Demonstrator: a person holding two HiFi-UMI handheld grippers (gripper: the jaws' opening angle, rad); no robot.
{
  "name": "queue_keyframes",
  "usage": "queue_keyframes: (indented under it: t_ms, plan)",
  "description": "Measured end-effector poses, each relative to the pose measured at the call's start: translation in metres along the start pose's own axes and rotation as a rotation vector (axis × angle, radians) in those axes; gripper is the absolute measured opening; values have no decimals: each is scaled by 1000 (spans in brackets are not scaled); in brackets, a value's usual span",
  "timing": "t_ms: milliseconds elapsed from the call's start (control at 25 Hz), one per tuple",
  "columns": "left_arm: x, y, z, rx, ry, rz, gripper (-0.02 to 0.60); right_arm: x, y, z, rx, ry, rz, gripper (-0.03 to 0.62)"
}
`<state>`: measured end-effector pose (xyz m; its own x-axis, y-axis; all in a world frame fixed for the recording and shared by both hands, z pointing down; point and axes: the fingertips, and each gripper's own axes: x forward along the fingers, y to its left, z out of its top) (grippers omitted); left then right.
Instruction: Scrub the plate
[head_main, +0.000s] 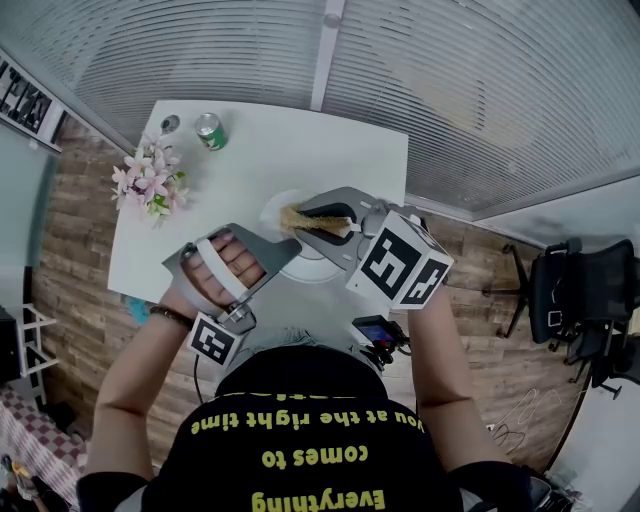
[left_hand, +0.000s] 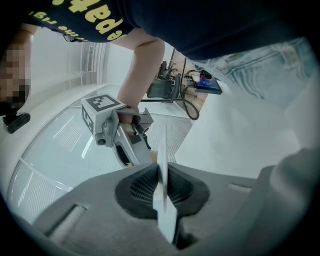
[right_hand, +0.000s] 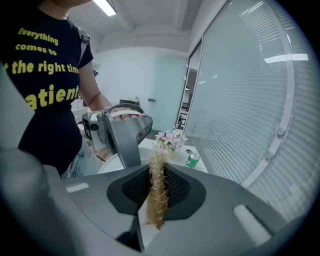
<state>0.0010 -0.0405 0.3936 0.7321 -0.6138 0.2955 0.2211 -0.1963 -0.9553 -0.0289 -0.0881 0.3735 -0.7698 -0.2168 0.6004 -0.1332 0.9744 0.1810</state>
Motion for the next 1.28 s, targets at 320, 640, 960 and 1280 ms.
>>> queue_keyframes:
  t_ms: [320,640,960,1280]
  plan:
    - [0,-5,8,31,-30,-17,18,3,13,17,-32,-43,68,57]
    - [0,-5,11,41,-50,-18,18,5,14,15,-36,-30,90,57]
    - [2,-5,6,48,-45,-30,19,7,-6,-11,83,-17,47,57]
    - [2,-6,4,47,-47,-30,18,2,-27,-40,162,16,-8,57]
